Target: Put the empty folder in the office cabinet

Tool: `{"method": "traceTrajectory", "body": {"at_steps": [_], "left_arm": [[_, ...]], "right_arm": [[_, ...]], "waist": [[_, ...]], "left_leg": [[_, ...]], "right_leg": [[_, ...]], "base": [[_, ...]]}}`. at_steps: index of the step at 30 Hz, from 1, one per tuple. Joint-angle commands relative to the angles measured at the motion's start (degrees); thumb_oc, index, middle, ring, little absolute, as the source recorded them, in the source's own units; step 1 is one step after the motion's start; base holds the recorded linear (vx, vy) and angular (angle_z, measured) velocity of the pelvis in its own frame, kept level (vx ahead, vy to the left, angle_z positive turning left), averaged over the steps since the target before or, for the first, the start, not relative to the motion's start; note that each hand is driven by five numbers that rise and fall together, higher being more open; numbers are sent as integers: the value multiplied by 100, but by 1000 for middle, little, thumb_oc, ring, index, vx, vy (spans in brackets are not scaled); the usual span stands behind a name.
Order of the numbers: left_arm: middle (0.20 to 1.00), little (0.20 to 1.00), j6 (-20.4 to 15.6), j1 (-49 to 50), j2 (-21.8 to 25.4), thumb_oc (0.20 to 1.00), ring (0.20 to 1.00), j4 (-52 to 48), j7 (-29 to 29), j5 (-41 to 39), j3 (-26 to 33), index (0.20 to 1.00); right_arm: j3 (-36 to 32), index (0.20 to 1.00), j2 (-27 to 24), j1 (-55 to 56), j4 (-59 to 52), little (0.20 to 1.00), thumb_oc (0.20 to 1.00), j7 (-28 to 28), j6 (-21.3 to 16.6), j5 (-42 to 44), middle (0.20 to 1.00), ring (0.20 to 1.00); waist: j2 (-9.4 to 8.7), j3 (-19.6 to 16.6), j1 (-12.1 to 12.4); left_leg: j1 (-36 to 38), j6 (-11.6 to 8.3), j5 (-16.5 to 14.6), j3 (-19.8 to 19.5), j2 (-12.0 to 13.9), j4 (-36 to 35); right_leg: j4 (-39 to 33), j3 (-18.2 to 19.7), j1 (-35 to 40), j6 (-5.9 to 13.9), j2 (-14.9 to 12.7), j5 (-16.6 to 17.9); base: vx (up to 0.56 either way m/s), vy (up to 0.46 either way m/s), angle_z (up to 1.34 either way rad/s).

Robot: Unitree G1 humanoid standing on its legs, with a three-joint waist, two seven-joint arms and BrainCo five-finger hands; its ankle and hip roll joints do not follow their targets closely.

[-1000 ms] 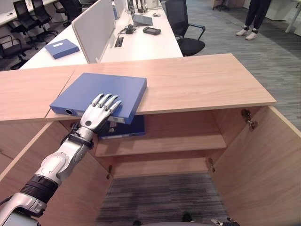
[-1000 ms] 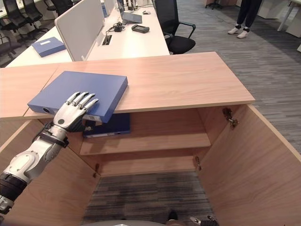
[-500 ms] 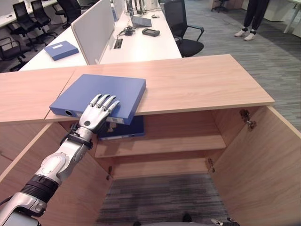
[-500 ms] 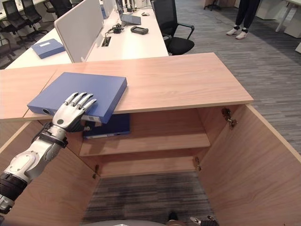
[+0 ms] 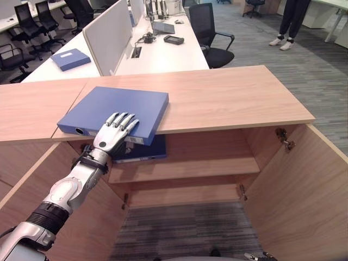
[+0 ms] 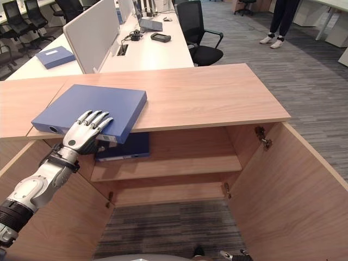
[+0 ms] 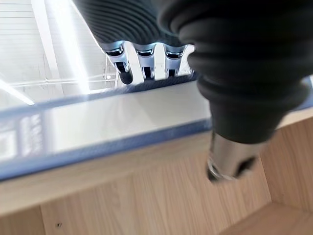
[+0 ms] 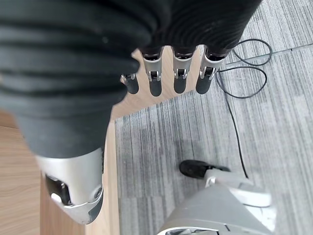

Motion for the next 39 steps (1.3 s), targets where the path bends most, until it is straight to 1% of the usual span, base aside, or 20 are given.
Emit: {"method": "traceTrajectory", "body": {"at_steps": [1,7,18,27,28,29,31,35,37,39], "left_arm": [[200,200,143,-933,78,200,200,261,45,36,19,200],[200,200,166,-933,78,200,200,279,52,-9,63,200],[200,200,155,-666,51,200,200,50,60,-139,361,200],[200,200,108,-597,168,200,200,-140,48,-202,509,200],[200,200,98,-583,175,200,200,-205,66,-264,571,200],[200,200,71,-529,201,200,200,-425,151,-405,791,200],[200,200,67,-460,200,200,200,-543,169,-459,918,200],[200,200,19,-350,223,200,200,-993,311,-696,1374,200],[200,200,-5,-300,306,200,200,-1241,350,-783,1611,200],[200,200,-62,-241,530,200,200,-1597,458,-823,1957,200]], "right_arm": [[28,1000,-104,-364,277,1000,1000,-83,31,137,1000,1000],[-6,1000,-88,-362,252,1000,1000,-76,37,183,1000,1000],[-176,1000,-19,-364,276,1000,1000,-78,47,483,1000,1000],[-163,1000,9,-369,280,1000,1000,-62,40,494,1000,1000],[-167,1000,18,-364,282,1000,1000,-64,46,492,1000,1000],[-168,1000,40,-351,284,1000,1000,-66,50,464,1000,1000],[-157,1000,45,-348,291,1000,1000,-62,53,455,1000,1000],[-168,1000,88,-312,333,1000,1000,-65,65,436,1000,1000],[-164,1000,96,-313,347,1000,1000,-64,67,450,1000,1000],[-173,1000,120,-300,371,1000,1000,-40,61,469,1000,1000]], "waist": [[-90,294,-58],[-99,290,-68],[-116,275,-45],[-113,278,-20],[-114,281,-6],[-110,281,27],[-106,278,24],[-97,261,78],[-92,253,92],[-78,237,133]], "left_leg": [[130,-271,-439,64,164,74],[141,-263,-455,96,158,74],[174,-264,-471,130,177,74],[172,-269,-472,143,174,74],[174,-267,-472,138,170,74],[179,-264,-472,125,165,74],[185,-262,-473,120,160,74],[202,-257,-481,86,142,74],[203,-255,-482,69,138,74],[208,-255,-479,53,127,74]], "right_leg": [[45,252,526,545,-162,-875],[45,239,521,550,-165,-872],[45,224,559,543,-154,-899],[45,216,568,545,-165,-903],[45,217,571,543,-164,-904],[45,216,586,539,-166,-916],[45,215,597,535,-168,-922],[45,190,639,523,-173,-943],[45,181,656,518,-182,-947],[45,149,671,518,-193,-948]], "base": [[0,0,0],[0,0,0],[0,0,0],[0,0,0],[0,0,0],[0,0,0],[0,0,0],[0,0,0],[0,0,0],[4,-6,2]]}}
